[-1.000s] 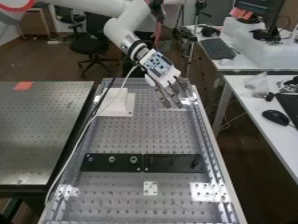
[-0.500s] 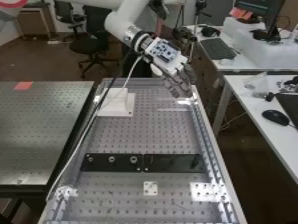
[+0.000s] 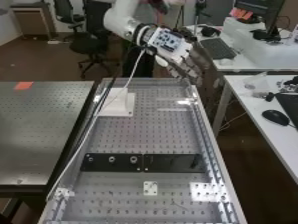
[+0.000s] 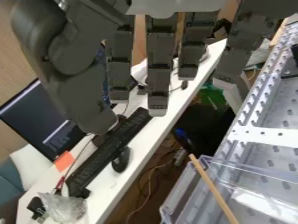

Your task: Grab the chopstick and place it in the clear container

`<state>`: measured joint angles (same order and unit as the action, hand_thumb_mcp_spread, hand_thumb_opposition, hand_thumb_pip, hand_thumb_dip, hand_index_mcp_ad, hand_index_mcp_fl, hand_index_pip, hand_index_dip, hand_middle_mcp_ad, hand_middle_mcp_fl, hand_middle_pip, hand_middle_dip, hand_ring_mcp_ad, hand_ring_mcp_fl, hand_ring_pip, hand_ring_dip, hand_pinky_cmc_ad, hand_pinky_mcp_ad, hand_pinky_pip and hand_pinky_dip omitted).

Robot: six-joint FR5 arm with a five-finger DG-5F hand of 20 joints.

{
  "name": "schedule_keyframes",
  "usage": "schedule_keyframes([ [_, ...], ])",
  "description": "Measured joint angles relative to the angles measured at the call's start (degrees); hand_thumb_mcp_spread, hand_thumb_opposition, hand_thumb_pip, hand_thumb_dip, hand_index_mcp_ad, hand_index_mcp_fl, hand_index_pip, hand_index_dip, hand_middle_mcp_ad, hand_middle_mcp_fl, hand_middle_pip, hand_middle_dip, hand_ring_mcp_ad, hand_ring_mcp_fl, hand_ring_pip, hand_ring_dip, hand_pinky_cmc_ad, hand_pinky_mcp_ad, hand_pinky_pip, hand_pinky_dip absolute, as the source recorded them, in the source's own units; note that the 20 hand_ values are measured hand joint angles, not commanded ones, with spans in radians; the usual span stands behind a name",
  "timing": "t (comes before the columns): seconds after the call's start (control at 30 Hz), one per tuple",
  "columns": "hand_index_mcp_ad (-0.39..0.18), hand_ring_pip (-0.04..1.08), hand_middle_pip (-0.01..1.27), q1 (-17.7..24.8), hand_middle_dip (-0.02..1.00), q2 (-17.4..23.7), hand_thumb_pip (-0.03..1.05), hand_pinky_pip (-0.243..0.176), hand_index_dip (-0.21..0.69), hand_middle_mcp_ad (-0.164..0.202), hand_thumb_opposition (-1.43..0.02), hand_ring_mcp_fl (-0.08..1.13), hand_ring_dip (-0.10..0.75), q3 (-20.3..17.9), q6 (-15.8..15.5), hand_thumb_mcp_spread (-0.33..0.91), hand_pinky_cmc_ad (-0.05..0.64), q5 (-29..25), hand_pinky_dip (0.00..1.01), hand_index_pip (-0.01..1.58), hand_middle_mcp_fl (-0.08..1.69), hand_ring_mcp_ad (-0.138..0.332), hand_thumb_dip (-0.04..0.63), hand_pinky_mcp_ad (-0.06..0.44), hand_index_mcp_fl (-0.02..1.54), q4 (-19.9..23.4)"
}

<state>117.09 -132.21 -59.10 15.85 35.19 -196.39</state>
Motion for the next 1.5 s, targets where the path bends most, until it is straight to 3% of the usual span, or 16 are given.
schedule_keyframes([
  [0.23, -0.176, 0.28, 0.14, 0.5, 0.39, 4.3, 0.74, -0.122, 0.052, 0.044, -0.81, 0.04, 0.262, -5.3, -2.4, 0.38, 0.356, -3.2, 0.86, 0.20, 0.59, 0.084, 0.333, 0.279, 0.49, 4.0],
  [0.47, -0.176, 0.24, 0.13, 0.9, 0.40, 5.6, 0.74, -0.122, 0.061, 0.042, -0.81, 0.08, 0.262, -7.2, -4.4, 0.38, 0.356, -5.0, 0.86, 0.17, 0.61, 0.084, 0.333, 0.279, 0.52, 6.2],
  [0.63, -0.175, 0.24, 0.12, 1.0, 0.40, 8.4, 0.67, -0.122, 0.065, 0.042, -0.80, 0.08, 0.262, -11.0, -7.2, 0.38, 0.354, -6.4, 0.86, 0.15, 0.61, 0.084, 0.319, 0.279, 0.51, 11.8],
  [0.83, -0.175, 0.26, 0.12, 1.0, 0.40, 14.7, 0.67, -0.122, 0.087, 0.038, -0.79, 0.07, 0.262, -19.5, -16.0, 0.37, 0.354, -7.5, 0.86, 0.15, 0.61, 0.084, 0.304, 0.278, 0.50, 24.0],
  [1.0, -0.171, 0.25, 0.13, 0.3, 0.41, 19.9, 0.66, -0.122, 0.089, 0.038, -0.77, 0.07, 0.262, -24.7, -22.1, 0.35, 0.354, -6.4, 0.85, 0.15, 0.61, 0.084, 0.290, 0.291, 0.51, 29.6],
  [1.23, -0.171, 0.22, 0.12, -3.4, 0.42, 26.9, 0.62, -0.124, 0.089, 0.037, -0.77, 0.08, 0.262, -30.3, -30.9, 0.35, 0.358, 3.9, 0.77, 0.15, 0.63, 0.084, 0.274, 0.290, 0.51, 33.3],
  [1.5, -0.168, 0.18, 0.11, -12.2, 0.42, 30.6, 0.61, -0.124, 0.089, 0.035, -0.77, 0.12, 0.262, -31.5, -41.2, 0.35, 0.358, 25.0, 0.72, 0.17, 0.64, 0.086, 0.248, 0.290, 0.51, 31.6],
])
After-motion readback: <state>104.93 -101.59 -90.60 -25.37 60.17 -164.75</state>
